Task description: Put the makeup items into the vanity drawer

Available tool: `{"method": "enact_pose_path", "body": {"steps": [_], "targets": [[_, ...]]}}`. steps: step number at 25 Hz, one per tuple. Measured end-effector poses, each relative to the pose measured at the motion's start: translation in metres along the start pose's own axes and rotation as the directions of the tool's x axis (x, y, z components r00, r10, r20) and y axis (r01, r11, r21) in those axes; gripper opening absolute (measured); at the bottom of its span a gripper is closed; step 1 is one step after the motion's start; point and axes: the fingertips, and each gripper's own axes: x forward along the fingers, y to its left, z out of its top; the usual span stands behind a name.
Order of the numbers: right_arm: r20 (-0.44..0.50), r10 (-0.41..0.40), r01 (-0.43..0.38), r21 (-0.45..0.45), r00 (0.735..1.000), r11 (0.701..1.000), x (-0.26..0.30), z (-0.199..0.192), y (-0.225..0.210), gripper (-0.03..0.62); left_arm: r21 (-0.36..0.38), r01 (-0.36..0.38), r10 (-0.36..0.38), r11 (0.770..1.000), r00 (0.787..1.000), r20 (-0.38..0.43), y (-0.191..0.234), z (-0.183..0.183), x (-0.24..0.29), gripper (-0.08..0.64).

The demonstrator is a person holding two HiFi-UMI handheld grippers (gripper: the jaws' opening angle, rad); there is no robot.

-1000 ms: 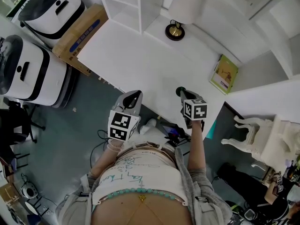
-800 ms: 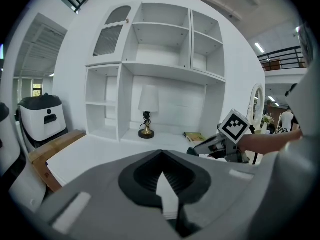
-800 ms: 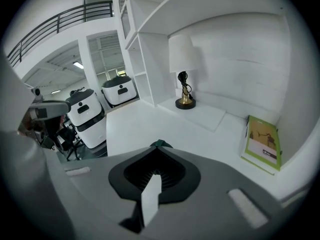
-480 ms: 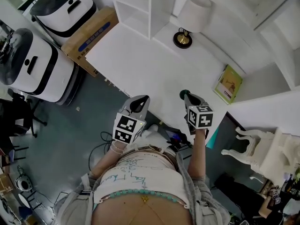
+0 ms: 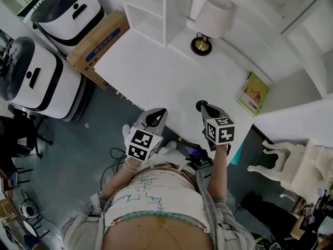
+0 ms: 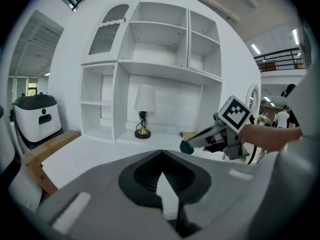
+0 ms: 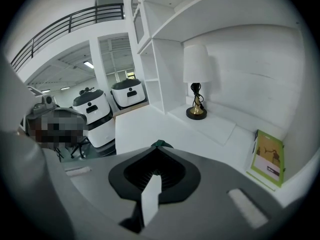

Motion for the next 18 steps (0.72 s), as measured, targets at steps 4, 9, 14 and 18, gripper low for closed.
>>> {"method": "enact_pose_path", "body": {"steps": [4,9,14,18], "targets": [[0.012,-0.010,0.010,-0.004,1.000,1.000,0.006,0.013,0.008,0.029,0.004,0.013,-0.013,1.000,1.000,-0.001,0.014,0.001,-0.003,0.002],[0.033,-0.029,0.029,0.003,0.999,1.000,0.017,0.030,0.024,0.029,0.003,0.018,-0.018,1.000,1.000,0.003,0.044,0.001,-0.009,0.002],[0.031,-0.042,0.042,-0.011,0.999,0.999,0.033,0.044,0.043,0.029,-0.002,0.028,-0.028,1.000,1.000,-0.009,0.076,-0.003,-0.016,0.002],[0.038,-0.056,0.057,-0.013,0.998,0.998,0.048,0.059,0.057,0.029,-0.003,0.032,-0.032,0.999,0.999,-0.011,0.105,-0.002,-0.019,0.002]]}}
